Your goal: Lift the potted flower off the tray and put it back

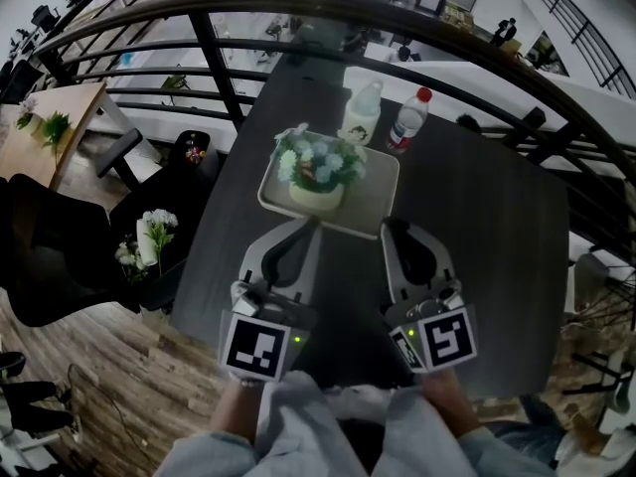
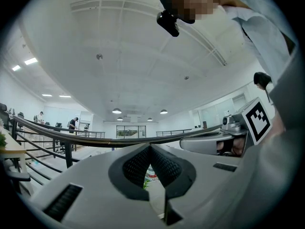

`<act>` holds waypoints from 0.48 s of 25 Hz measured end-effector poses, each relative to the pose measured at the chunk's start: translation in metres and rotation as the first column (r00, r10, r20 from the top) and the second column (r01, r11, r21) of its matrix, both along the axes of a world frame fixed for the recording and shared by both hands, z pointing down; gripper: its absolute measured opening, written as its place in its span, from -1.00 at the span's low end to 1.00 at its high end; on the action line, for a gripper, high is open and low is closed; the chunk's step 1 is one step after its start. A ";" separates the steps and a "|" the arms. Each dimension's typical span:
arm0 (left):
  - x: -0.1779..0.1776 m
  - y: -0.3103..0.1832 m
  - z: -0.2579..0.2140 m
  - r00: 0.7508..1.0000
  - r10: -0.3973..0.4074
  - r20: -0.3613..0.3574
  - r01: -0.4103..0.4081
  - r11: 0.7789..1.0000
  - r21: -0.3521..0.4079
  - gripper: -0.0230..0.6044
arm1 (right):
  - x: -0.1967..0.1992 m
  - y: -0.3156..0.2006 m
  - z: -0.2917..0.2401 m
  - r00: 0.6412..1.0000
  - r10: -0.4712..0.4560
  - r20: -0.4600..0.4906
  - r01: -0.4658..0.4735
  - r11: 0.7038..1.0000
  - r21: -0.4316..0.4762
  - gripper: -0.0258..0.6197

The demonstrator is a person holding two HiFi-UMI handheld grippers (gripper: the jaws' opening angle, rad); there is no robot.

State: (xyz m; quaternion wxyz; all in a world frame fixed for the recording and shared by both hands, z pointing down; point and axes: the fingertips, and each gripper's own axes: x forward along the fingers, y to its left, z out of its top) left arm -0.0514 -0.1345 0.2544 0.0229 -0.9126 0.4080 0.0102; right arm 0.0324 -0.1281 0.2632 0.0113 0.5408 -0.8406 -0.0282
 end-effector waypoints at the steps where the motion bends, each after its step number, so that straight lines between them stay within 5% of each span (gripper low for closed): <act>1: 0.000 0.000 0.000 1.000 0.001 -0.001 -0.001 1.000 -0.001 -0.96 | 0.000 0.000 0.001 1.000 0.001 -0.006 -0.001 1.000 -0.002 -0.92; 12: 0.002 -0.001 0.004 1.000 0.010 -0.002 -0.010 1.000 -0.011 -0.96 | 0.002 -0.001 0.004 1.000 0.007 -0.012 -0.007 1.000 -0.008 -0.92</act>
